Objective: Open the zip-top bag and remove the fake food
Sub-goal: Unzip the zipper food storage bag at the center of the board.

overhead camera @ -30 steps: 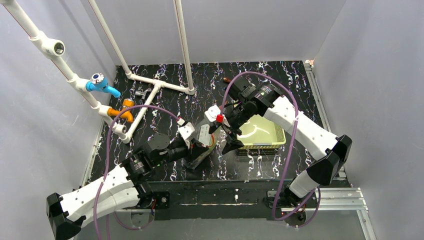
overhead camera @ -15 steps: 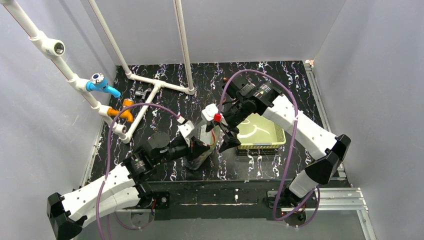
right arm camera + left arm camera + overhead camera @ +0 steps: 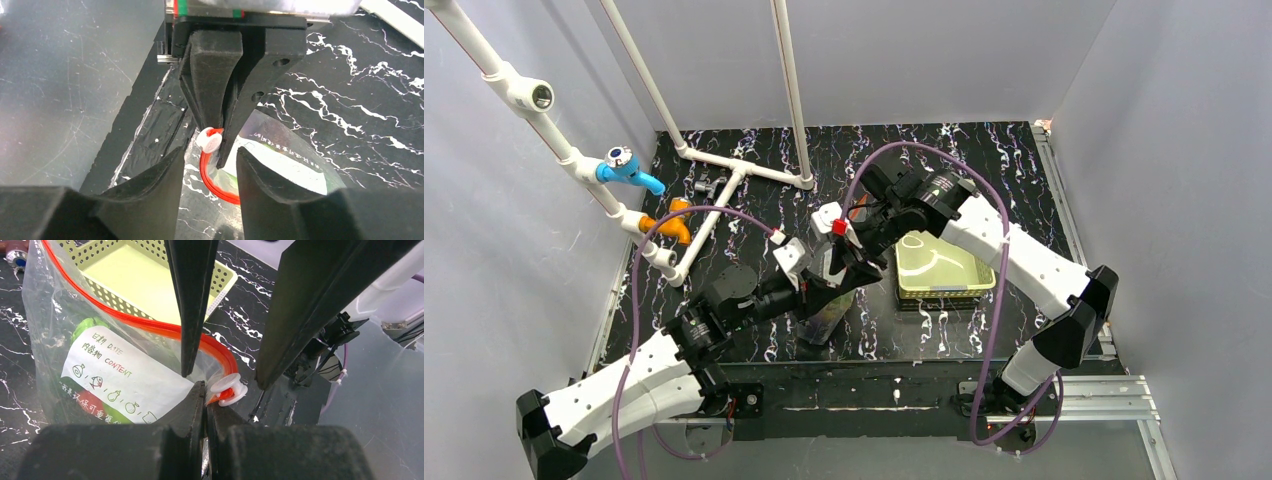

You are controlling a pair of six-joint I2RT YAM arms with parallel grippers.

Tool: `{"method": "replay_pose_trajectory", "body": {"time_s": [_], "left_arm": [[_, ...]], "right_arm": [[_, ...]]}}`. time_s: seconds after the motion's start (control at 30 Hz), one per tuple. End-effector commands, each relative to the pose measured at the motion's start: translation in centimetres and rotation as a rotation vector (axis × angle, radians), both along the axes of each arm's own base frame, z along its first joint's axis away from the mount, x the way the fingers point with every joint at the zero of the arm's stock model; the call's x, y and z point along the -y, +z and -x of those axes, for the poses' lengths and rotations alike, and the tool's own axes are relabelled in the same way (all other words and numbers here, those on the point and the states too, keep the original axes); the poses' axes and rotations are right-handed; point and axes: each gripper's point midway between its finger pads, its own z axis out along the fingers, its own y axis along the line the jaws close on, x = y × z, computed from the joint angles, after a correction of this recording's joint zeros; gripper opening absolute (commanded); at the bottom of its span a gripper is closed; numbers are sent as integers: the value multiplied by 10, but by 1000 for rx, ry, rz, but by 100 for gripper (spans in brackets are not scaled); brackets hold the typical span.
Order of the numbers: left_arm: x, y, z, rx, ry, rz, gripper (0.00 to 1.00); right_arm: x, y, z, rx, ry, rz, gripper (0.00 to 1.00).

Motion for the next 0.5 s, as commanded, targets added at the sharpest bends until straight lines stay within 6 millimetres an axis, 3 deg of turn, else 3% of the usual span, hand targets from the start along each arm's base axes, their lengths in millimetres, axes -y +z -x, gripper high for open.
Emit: {"method": "replay_pose_trajectory", "body": {"time_s": [0.0,0.47], "left_arm": [[-3,28,-6,49,41,81,0],[-7,27,-10,50,72,79,0]], "right_arm": [[-13,-3,1,-18,-30,-1,46],[-20,-1,1,-20,-58,8,34]]}}
